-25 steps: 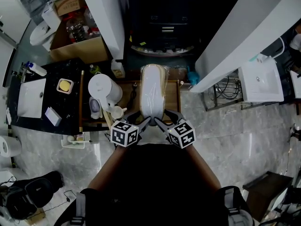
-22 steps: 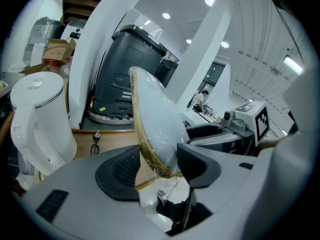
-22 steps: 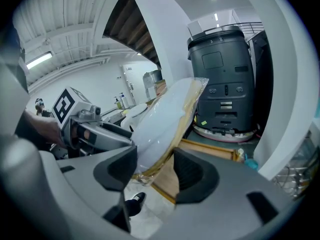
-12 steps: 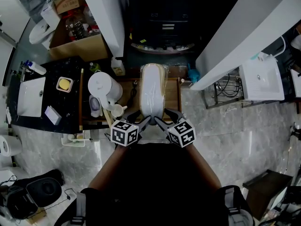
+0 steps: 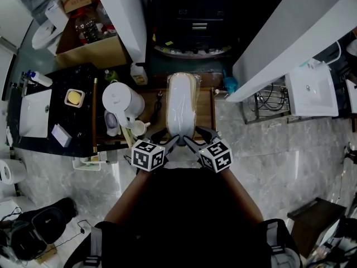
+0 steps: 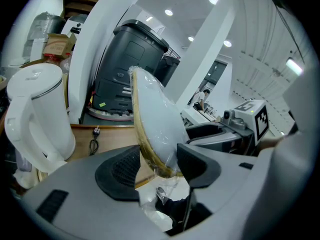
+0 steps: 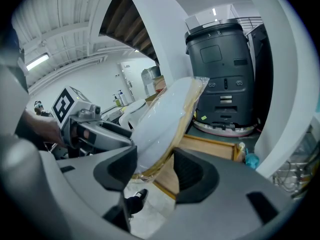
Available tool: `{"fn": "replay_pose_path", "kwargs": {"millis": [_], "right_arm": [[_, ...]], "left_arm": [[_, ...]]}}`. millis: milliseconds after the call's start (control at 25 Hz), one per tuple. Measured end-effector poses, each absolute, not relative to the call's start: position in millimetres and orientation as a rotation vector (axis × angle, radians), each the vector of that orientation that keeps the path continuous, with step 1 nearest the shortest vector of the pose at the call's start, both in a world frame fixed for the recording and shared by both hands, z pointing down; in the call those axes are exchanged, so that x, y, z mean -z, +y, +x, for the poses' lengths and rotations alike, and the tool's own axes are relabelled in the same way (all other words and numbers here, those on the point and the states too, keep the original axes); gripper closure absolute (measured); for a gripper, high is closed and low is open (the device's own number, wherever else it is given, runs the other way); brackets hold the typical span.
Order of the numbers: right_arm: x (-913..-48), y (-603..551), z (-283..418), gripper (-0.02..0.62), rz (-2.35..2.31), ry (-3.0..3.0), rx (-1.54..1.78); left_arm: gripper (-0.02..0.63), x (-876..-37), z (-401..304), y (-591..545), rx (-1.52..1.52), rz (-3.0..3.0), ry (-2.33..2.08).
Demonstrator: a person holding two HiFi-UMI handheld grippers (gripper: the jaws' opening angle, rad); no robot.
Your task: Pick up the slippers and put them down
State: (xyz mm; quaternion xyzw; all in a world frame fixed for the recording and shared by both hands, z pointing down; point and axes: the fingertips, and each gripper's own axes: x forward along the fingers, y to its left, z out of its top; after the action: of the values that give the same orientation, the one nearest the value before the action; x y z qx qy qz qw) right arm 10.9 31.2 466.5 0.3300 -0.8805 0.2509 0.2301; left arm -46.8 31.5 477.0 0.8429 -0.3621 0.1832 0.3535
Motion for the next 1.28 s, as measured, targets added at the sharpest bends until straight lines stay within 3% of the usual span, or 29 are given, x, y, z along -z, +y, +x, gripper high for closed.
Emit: {"fn": "replay_pose_path", "kwargs": {"millis": [1280], "right_arm": [[-516.3, 32.0, 17.1, 0.362, 0.867, -2.341, -0.871]], "left_arm": [[0.371, -521.5, -41.6, 31.2, -0.564, 2.08, -0.865]]}}
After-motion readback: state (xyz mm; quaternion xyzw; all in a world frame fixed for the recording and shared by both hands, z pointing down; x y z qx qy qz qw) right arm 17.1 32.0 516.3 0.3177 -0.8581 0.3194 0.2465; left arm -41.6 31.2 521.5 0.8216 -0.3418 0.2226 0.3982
